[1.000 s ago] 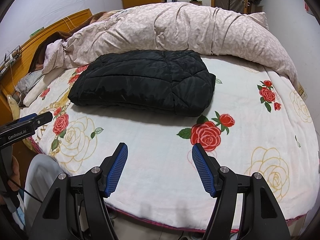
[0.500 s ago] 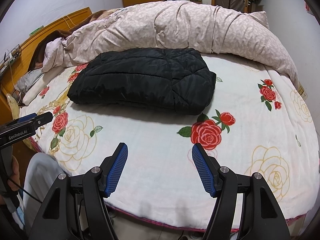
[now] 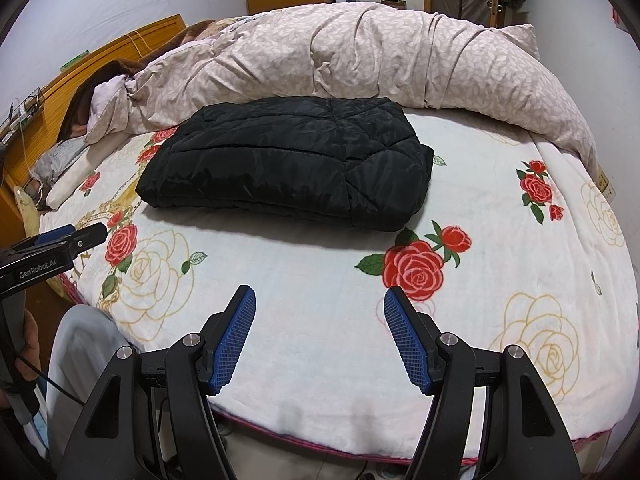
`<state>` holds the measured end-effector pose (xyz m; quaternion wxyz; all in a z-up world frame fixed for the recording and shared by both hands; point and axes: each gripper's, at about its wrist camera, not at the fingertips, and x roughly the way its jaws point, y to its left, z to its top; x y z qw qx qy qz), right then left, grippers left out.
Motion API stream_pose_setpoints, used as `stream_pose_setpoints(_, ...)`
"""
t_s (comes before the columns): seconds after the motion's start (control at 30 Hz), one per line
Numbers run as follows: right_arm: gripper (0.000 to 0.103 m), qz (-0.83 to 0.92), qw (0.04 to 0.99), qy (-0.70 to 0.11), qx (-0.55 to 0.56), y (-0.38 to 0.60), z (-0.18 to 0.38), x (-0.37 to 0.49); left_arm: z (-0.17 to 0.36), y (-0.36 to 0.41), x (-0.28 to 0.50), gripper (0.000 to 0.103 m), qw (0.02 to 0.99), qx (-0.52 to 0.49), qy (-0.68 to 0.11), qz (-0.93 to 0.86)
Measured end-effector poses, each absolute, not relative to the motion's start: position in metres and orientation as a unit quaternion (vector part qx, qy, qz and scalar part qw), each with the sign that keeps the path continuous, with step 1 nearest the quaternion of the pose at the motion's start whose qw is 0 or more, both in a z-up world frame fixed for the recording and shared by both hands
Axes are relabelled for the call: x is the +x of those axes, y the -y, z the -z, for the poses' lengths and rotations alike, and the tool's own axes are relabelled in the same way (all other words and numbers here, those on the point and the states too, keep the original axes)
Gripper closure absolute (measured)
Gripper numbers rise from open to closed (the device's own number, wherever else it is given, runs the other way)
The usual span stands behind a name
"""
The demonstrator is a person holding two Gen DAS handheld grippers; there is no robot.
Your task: Fold large clothes
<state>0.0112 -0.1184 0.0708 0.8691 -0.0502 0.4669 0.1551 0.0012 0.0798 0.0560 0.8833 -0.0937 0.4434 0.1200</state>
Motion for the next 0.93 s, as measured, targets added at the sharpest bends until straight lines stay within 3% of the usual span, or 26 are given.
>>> stream_pose_setpoints(0.93, 0.036, -0.164, 0.864, -0.474, -0.054, 0.137, -0.063, 0.020, -0.045, -0.076, 0.012, 0.025, 0.877, -0.088, -0.456, -0.124)
